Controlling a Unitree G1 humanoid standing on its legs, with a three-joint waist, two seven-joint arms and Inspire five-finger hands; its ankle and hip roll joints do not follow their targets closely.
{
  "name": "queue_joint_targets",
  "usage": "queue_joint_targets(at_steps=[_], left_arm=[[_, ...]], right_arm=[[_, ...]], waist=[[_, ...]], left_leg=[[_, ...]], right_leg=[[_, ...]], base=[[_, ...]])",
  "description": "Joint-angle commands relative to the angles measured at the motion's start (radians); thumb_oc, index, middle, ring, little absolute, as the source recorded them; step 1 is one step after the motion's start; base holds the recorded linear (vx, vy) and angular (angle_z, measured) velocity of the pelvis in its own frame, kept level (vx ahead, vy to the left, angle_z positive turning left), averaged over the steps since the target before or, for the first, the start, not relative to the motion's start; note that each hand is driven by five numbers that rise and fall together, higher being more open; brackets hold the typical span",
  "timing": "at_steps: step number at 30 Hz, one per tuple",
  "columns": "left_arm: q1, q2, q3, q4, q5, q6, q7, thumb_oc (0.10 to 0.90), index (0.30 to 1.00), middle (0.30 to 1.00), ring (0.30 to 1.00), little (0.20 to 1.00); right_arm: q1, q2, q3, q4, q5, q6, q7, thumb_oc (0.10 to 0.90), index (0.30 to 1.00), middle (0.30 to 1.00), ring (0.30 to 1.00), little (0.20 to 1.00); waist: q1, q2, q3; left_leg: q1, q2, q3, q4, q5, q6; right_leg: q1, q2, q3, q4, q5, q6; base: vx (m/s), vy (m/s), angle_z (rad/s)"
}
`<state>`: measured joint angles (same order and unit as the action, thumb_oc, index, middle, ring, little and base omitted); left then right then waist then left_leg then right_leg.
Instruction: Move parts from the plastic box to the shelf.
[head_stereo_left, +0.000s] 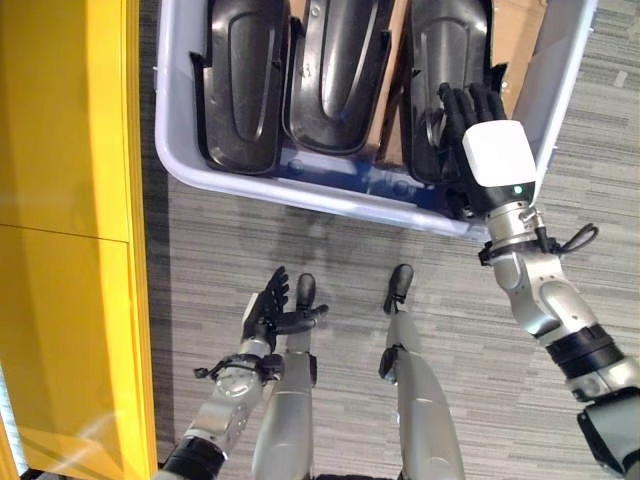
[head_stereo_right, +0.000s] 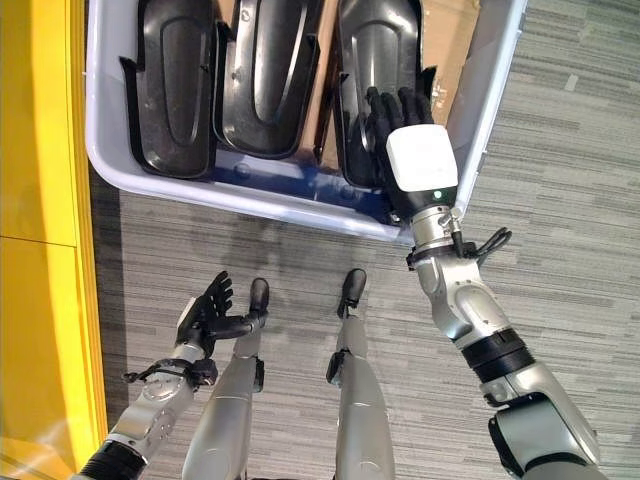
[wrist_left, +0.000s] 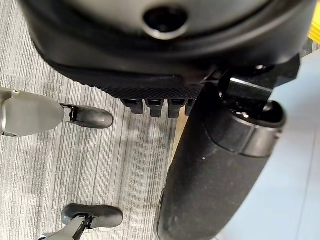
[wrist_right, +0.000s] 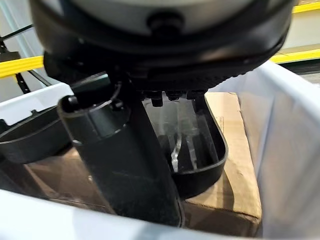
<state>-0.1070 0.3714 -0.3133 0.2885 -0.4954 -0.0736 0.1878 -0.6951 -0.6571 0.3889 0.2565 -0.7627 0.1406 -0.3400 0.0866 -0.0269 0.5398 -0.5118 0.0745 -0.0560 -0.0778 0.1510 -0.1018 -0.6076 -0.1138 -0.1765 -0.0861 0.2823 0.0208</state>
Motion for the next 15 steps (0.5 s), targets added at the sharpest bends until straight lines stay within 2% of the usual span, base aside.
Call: queue_joint_targets(at_steps=[1, 6, 11, 13, 14, 15], left_arm=[[0.034, 0.011, -0.025, -0.049, 0.011, -0.053, 0.004, 0.900, 1.000, 1.000, 1.000, 1.000], [0.033, 0.013, -0.033, -0.043, 0.007, -0.057, -0.001, 0.900, 1.000, 1.000, 1.000, 1.000], [0.027, 0.012, -0.053, -0.029, -0.001, -0.063, -0.010, 0.900, 1.000, 1.000, 1.000, 1.000], [0.027, 0.011, -0.052, -0.029, -0.001, -0.063, -0.010, 0.900, 1.000, 1.000, 1.000, 1.000], [0.030, 0.011, -0.065, -0.031, -0.004, -0.065, -0.014, 0.900, 1.000, 1.000, 1.000, 1.000], [0.028, 0.012, -0.070, -0.029, -0.006, -0.065, -0.021, 0.900, 1.000, 1.000, 1.000, 1.000]], right_arm=[[-0.121, -0.052, 0.043, 0.031, 0.042, -0.003, -0.075, 0.900, 1.000, 1.000, 1.000, 1.000], [-0.167, -0.030, 0.087, 0.142, 0.049, 0.007, -0.070, 0.900, 1.000, 1.000, 1.000, 1.000], [-0.229, 0.013, 0.175, 0.330, 0.057, 0.008, -0.040, 0.900, 1.000, 1.000, 1.000, 1.000], [-0.231, 0.014, 0.178, 0.333, 0.057, 0.007, -0.041, 0.900, 1.000, 1.000, 1.000, 1.000], [-0.250, 0.041, 0.215, 0.437, 0.063, 0.003, -0.018, 0.676, 0.687, 0.687, 0.687, 0.687], [-0.262, 0.057, 0.250, 0.503, 0.058, -0.002, 0.006, 0.400, 0.300, 0.300, 0.300, 0.300]], waist=[[-0.003, 0.049, -0.020], [0.006, 0.056, -0.020], [0.020, 0.071, -0.020], [0.019, 0.071, -0.020], [0.029, 0.078, -0.020], [0.033, 0.081, -0.020]], left_leg=[[0.003, 0.012, 0.024, -0.009, 0.008, 0.039], [-0.005, 0.010, 0.021, -0.009, 0.010, 0.040], [-0.013, 0.006, 0.019, -0.009, 0.012, 0.040], [-0.014, 0.006, 0.018, -0.009, 0.012, 0.040], [-0.011, 0.006, 0.014, -0.009, 0.009, 0.039], [-0.019, 0.004, 0.012, -0.009, 0.014, 0.039]], right_leg=[[0.039, -0.079, 0.053, 0.091, -0.081, 0.090], [0.033, -0.080, 0.051, 0.092, -0.081, 0.089], [0.025, -0.082, 0.051, 0.095, -0.081, 0.087], [0.024, -0.082, 0.051, 0.095, -0.081, 0.087], [0.028, -0.082, 0.046, 0.095, -0.085, 0.087], [0.023, -0.084, 0.045, 0.095, -0.082, 0.087]], base=[[0.00, 0.000, 0.00], [0.00, 0.000, 0.00], [0.00, 0.000, 0.00], [0.00, 0.000, 0.00], [0.00, 0.000, 0.00], [0.00, 0.000, 0.00]])
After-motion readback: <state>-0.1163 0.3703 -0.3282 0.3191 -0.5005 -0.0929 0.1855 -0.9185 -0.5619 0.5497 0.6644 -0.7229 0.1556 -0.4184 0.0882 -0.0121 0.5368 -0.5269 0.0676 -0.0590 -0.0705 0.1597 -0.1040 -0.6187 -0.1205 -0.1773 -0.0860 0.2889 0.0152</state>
